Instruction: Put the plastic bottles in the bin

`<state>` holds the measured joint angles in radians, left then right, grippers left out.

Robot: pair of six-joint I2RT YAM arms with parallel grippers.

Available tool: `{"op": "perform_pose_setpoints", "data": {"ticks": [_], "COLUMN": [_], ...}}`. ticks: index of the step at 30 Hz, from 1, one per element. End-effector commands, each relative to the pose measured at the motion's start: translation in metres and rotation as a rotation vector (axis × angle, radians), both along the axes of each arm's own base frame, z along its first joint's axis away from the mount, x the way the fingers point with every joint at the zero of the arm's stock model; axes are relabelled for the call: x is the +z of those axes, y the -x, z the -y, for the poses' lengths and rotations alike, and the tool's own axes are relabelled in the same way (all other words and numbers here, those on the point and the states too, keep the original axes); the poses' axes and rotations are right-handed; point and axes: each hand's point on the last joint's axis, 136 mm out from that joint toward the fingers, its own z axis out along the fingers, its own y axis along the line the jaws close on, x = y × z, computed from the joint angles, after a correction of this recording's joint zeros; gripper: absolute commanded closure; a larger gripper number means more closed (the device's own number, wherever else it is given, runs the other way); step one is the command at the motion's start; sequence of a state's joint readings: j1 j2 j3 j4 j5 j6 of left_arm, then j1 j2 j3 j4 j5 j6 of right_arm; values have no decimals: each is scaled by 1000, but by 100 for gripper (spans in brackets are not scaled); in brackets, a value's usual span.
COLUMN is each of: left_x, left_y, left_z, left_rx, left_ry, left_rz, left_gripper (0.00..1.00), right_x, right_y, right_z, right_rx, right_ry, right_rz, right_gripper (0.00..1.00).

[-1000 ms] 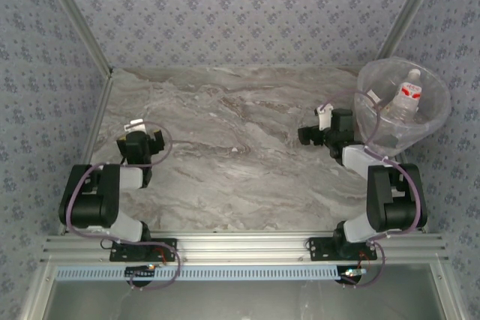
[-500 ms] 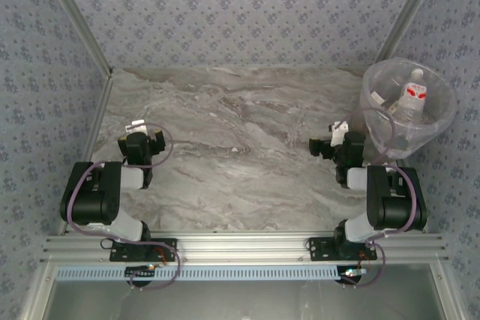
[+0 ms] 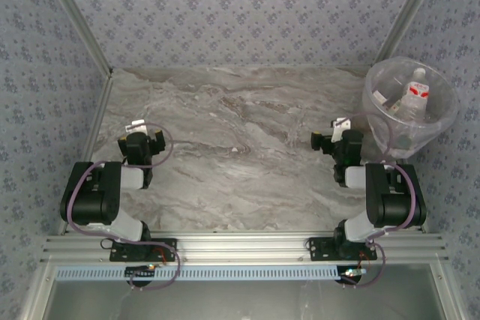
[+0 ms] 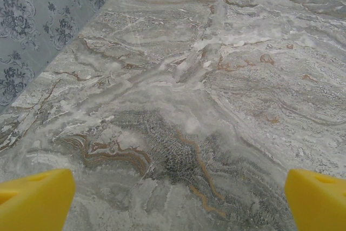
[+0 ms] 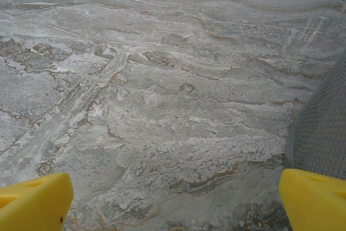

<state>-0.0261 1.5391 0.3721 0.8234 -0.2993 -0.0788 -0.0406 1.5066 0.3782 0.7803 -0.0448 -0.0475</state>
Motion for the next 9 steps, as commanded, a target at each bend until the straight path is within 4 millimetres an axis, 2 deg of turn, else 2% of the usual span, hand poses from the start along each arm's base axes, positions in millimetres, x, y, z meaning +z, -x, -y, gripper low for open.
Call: {"op": "perform_pose_setpoints", "data": {"ticks": [1,9], "left_x": [17,17], "left_y": [-8,-8], "left_z": [0,0], "left_rx": [1,0], "left_ry": [-4,-5], "left_rz": [60,58], "left_gripper": [1,1], "right_x": [3,4], "right_y": [-5,-5], "right_z": [6,6], "right_rx": [-36,-35], "right_ry": [-8,-11], "right_rz": [15,15], "right_gripper": [0,0]}}
